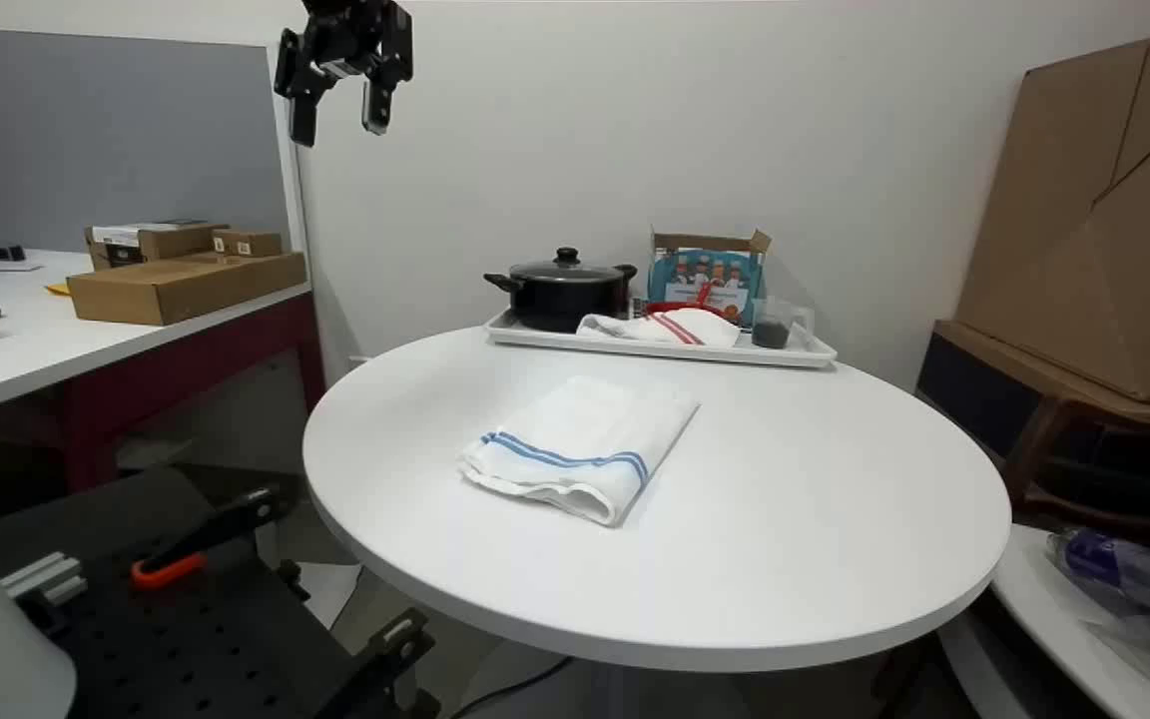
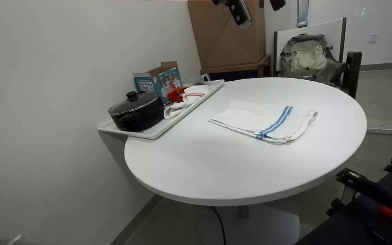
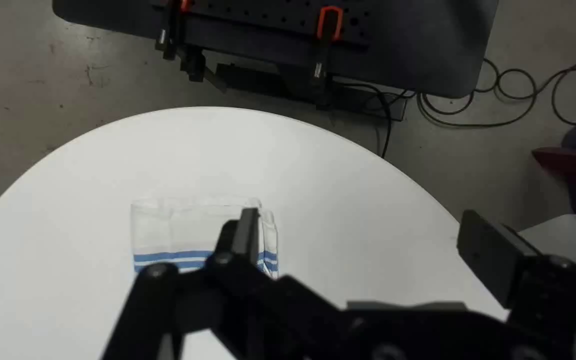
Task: Use the towel to wipe the table.
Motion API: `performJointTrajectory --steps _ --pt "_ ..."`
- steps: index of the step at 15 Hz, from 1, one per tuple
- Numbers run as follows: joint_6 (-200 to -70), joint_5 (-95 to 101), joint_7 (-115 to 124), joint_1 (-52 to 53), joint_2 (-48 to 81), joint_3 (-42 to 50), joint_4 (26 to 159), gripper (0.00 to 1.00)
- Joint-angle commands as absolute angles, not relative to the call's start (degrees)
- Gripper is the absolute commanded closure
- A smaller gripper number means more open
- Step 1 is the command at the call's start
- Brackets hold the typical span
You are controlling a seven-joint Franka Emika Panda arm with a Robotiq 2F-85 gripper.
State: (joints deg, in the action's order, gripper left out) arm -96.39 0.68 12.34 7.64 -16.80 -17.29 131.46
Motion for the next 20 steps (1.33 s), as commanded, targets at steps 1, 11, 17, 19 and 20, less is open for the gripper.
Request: performJointTrajectory --steps 1,11,17,19,20 --pt "-96.3 1.0 12.7 9.0 -16.6 -16.1 131.3 0.00" --pt "-112.5 17.2 18.5 4.0 -11.7 -12.3 129.7 0.00" --pt "-127.6 12.9 9.7 1.7 -6.0 -5.0 127.7 0.00" --pt "-131.2 10.1 4.3 1.3 -4.0 -3.1 126.9 0.00" --pt "-132.3 8.6 1.4 1.2 -2.8 -2.4 126.5 0.00"
